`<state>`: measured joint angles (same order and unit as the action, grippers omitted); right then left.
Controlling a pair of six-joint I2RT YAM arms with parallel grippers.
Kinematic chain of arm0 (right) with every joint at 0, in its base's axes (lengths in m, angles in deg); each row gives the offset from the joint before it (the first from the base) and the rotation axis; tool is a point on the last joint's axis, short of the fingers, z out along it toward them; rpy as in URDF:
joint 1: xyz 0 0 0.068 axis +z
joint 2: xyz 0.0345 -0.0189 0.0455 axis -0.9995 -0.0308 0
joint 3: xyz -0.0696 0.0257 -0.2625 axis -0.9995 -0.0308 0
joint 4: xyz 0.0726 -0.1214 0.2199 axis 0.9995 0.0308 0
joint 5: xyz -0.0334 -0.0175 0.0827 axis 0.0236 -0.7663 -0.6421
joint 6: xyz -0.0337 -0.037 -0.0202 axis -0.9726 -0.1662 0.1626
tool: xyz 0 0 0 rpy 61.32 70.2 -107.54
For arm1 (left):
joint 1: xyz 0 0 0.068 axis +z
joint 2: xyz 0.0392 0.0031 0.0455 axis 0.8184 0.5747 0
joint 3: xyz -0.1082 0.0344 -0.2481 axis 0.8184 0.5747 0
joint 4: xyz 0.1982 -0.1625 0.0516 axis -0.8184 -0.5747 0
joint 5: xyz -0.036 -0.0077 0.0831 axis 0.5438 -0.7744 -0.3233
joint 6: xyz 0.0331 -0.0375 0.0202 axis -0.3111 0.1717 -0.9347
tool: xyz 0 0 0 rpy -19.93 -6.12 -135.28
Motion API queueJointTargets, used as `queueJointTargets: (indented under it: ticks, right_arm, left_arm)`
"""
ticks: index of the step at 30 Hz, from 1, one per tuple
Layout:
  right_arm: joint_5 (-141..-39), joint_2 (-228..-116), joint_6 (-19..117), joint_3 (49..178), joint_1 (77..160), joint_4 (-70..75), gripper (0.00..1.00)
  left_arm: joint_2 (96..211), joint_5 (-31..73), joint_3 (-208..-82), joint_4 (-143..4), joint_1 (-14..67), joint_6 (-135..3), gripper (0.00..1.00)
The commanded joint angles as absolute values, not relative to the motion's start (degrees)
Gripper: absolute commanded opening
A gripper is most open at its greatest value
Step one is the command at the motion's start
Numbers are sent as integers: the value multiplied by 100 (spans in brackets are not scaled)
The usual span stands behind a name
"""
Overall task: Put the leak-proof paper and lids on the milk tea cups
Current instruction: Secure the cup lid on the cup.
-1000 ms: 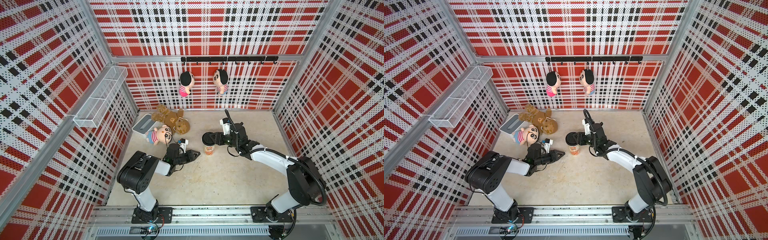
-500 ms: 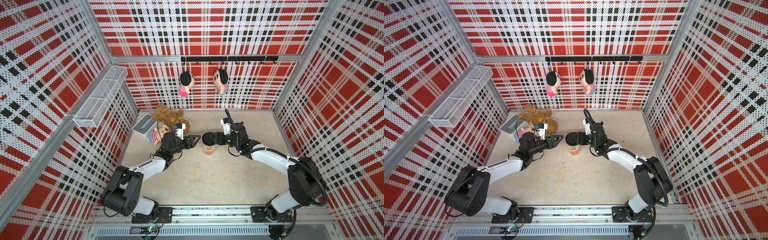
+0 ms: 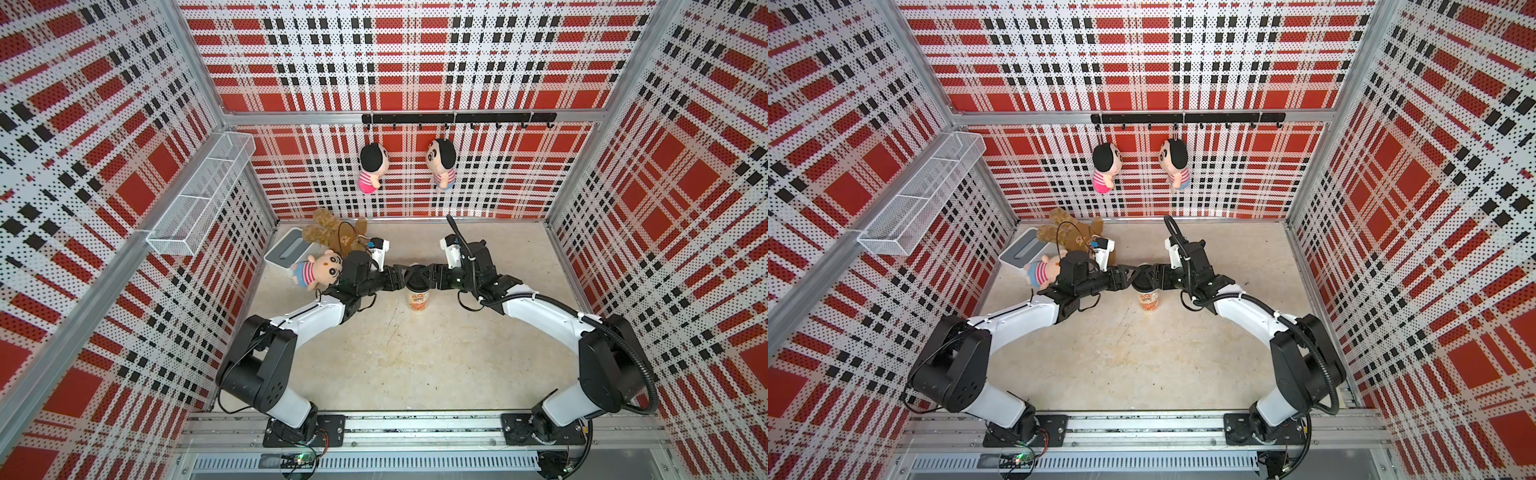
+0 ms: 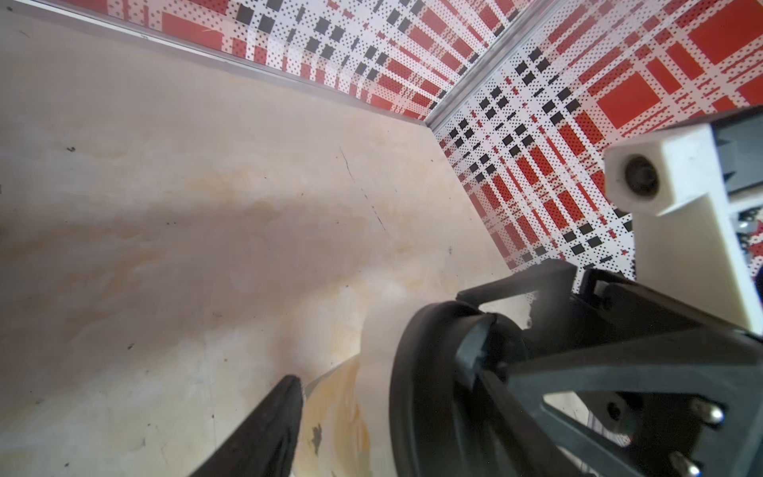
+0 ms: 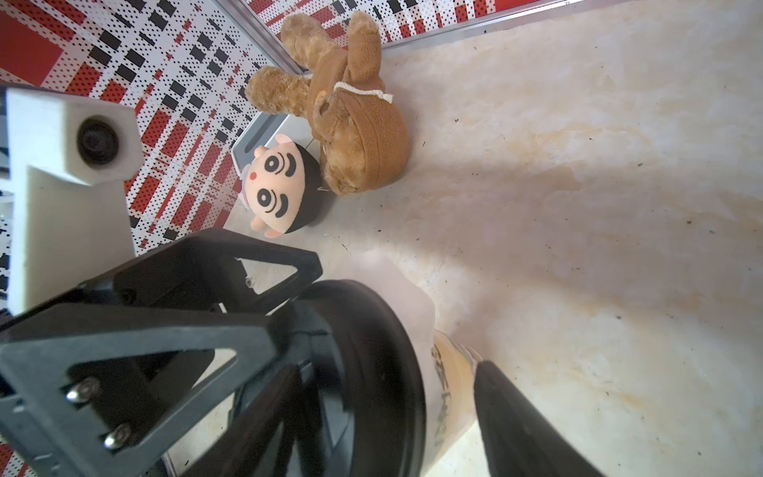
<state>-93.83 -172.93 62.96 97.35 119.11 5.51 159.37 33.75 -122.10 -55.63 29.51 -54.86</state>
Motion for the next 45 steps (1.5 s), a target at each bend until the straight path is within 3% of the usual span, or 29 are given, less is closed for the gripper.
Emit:
queueJointTargets:
  ticks: [1,34,40,41,42,45]
  right_arm:
    - [-9513,-17172,6228,9878,11856,685,71]
    - [-9295,-16737,6036,9947,11623,860,81]
    - [-9003,-16438,5957,9749,11501,861,82]
    - [-8945,-16365,5943,9692,11474,861,82]
    - [-8870,-16300,5934,9646,11448,861,82]
    - [-8465,-16014,5858,9409,11365,870,83]
  left_arm:
    - [16044,3268,-12313,-5904,2911,-5742,67]
    - [15567,3560,-12651,-5816,3260,-5533,80]
    - [15066,3394,-12243,-5851,3667,-5549,86]
    - [14961,3385,-12142,-5847,3769,-5551,96]
    - [14866,3357,-12052,-5837,3860,-5537,98]
    - [14415,2764,-11687,-5901,4031,-5647,98]
